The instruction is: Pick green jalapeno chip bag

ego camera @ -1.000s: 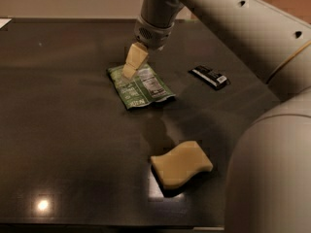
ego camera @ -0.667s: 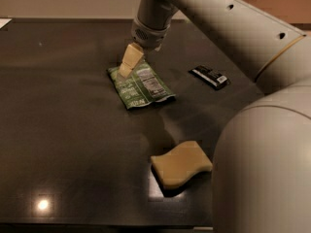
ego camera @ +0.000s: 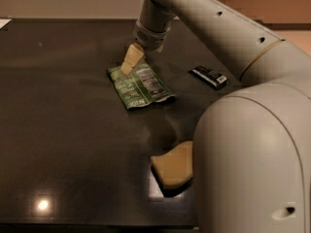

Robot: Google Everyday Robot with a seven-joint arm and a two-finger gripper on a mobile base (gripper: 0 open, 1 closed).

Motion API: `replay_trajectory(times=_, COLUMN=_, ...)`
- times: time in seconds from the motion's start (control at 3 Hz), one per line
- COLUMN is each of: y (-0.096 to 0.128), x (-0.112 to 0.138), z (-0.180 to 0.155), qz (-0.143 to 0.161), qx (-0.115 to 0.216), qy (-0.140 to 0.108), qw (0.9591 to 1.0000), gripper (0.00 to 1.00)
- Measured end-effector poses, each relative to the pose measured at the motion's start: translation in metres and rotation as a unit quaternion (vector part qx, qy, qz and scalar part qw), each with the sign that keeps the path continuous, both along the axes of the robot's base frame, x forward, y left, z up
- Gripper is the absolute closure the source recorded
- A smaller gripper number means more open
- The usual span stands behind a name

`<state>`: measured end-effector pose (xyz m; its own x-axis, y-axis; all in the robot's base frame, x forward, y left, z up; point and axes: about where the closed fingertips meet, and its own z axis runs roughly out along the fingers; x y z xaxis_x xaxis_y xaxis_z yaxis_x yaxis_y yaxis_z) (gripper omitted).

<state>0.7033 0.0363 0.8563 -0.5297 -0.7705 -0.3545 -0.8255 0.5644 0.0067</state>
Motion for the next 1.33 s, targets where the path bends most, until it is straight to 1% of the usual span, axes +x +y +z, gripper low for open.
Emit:
replay_trajectory(times=0.33, y=0.000, x=0.011, z=-0.012, qz=-0.005, qx=-0.005, qy=0.005, qw=1.0000, gripper=0.00)
replay_trajectory(times=0.67, y=0.007, x=0.011, z=-0.024, qz=0.001, qx=-0.012, qy=0.014, qw=0.9998, gripper=0.00)
replay_trajectory(times=1.0, y=0.014, x=0.008, z=-0.026, qz=0.012, qx=-0.015, qy=0.016, qw=0.9997, gripper=0.16)
replay_trajectory(times=1.33, y=0.017, x=0.006, z=-0.022, qz=0.024, qx=-0.015, qy=0.017, qw=0.9994, gripper=0.41)
